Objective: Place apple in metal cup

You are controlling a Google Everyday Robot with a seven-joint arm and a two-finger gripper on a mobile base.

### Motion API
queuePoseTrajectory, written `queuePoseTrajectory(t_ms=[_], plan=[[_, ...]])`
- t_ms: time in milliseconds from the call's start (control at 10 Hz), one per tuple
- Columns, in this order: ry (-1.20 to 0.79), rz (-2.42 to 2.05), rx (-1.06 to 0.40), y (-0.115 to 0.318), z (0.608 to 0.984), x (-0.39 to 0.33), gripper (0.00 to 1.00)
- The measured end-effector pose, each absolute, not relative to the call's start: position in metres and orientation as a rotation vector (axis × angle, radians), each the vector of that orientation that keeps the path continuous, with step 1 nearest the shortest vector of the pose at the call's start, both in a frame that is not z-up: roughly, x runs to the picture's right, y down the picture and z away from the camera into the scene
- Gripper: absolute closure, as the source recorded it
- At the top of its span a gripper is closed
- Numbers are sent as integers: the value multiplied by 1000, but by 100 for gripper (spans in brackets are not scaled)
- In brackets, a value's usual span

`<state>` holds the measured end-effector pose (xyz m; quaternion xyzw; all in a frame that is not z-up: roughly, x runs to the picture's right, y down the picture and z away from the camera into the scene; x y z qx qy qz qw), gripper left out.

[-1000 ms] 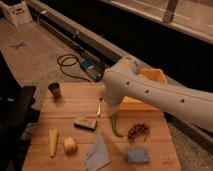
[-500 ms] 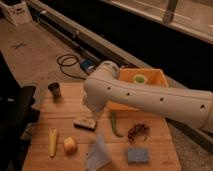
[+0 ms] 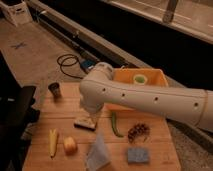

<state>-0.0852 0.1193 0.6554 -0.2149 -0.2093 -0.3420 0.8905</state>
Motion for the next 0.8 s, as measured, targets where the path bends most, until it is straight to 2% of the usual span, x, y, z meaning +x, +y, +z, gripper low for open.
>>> queuePoseTrajectory(t_ms=[800], plan=[[-667, -892, -560, 222, 679, -174, 35]])
